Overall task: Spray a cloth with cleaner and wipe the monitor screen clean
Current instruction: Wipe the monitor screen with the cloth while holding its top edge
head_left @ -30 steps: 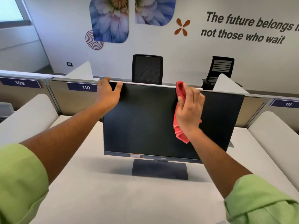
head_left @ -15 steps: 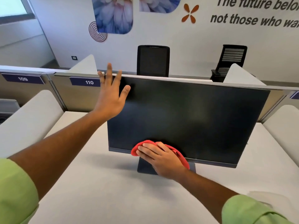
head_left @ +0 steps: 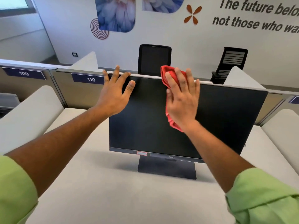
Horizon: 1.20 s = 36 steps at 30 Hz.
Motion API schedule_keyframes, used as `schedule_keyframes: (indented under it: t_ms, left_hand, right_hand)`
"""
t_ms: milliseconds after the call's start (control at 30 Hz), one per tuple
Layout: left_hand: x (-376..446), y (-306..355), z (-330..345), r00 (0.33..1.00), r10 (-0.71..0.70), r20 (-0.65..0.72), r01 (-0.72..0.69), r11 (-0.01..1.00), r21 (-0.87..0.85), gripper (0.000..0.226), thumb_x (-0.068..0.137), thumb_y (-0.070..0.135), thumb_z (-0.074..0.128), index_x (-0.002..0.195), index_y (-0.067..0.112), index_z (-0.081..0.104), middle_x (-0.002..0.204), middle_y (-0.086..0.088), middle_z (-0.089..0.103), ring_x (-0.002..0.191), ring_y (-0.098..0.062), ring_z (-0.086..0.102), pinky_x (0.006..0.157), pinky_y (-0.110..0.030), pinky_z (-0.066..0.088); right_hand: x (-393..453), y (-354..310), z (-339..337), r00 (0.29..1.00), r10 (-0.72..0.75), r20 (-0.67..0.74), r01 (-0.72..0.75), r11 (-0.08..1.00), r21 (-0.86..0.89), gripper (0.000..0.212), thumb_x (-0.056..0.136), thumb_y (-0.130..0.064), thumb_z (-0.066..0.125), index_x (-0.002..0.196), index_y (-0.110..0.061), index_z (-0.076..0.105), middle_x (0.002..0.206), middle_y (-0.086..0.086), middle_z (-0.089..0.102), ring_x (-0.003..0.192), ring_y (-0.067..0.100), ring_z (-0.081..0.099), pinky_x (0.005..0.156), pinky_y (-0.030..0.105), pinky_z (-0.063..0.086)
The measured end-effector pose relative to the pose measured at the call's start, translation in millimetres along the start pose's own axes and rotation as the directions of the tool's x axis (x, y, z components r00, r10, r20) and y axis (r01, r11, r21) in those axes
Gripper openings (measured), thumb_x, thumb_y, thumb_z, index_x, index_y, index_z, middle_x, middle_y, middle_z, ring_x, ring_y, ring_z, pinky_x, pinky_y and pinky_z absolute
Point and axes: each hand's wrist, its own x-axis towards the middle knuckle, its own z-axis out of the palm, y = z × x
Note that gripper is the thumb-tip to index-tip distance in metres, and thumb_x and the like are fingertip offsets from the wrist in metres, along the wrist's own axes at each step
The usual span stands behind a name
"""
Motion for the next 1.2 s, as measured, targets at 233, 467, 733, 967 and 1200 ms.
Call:
schedule_keyframes:
  t_ms: [233, 467, 733, 967, 1200]
  left_hand:
    - [-1.0, -9.3, -9.7, 0.997, -0.060, 0.050, 0.060, 0.998, -0.010, 0.078, 0.090, 0.074, 0.017, 0.154, 0.033, 0.033, 0.169, 0.004, 0.003, 0.152, -0.036, -0.015, 0.119, -0.060, 0.015]
    - [0.4, -8.8, -23.7, 0.991, -0.050, 0.127, 0.053, 0.998, -0.021, 0.078, 0.090, 0.072, 0.015, 0.155, 0.033, 0.034, 0.169, 0.004, 0.007, 0.153, -0.036, -0.010, 0.120, -0.058, 0.012]
    - [1.9, 3.1, -17.3, 0.996, -0.027, 0.082, 0.031, 0.998, -0.056, 0.077, 0.090, 0.074, 0.017, 0.152, 0.033, 0.038, 0.168, 0.003, 0.011, 0.153, -0.038, -0.009, 0.120, -0.060, 0.012]
    - [6.2, 2.5, -8.5, 0.999, -0.010, 0.049, 0.013, 0.998, -0.060, 0.074, 0.091, 0.073, 0.020, 0.150, 0.033, 0.041, 0.168, -0.001, 0.016, 0.153, -0.039, -0.010, 0.122, -0.057, 0.007]
    - [10.4, -10.7, 0.7, 1.000, 0.015, -0.007, -0.015, 1.000, -0.016, 0.072, 0.094, 0.074, 0.020, 0.145, 0.029, 0.045, 0.164, -0.004, 0.027, 0.153, -0.041, 0.003, 0.124, -0.055, 0.003]
  right_hand:
    - [-78.0, -84.0, 43.1, 0.902, -0.331, 0.279, 0.316, 0.944, 0.099, 0.069, 0.108, -0.043, 0.046, 0.168, -0.029, 0.018, 0.178, 0.000, 0.007, 0.164, 0.030, -0.002, 0.130, 0.057, 0.011]
    - [-165.2, -75.0, 63.6, 0.541, -0.679, 0.496, 0.700, 0.691, 0.182, 0.077, 0.106, -0.027, 0.053, 0.169, -0.024, 0.010, 0.178, 0.001, 0.000, 0.163, 0.031, -0.008, 0.132, 0.056, 0.008]
    - [-116.6, -3.1, 23.5, 0.679, -0.632, 0.374, 0.660, 0.748, 0.065, 0.074, 0.097, -0.011, 0.047, 0.166, -0.031, 0.028, 0.176, -0.006, 0.017, 0.164, 0.025, 0.009, 0.130, 0.059, 0.012]
    - [-7.0, 58.5, -22.3, 0.983, -0.180, 0.047, 0.184, 0.976, -0.115, 0.061, 0.106, -0.020, 0.053, 0.164, -0.028, 0.035, 0.173, -0.002, 0.028, 0.163, 0.025, 0.017, 0.130, 0.057, 0.017]
    - [-81.3, -11.5, 21.9, 0.928, -0.341, 0.149, 0.340, 0.940, 0.036, 0.070, 0.097, -0.005, 0.051, 0.163, -0.025, 0.038, 0.172, -0.001, 0.029, 0.162, 0.027, 0.021, 0.128, 0.055, 0.023]
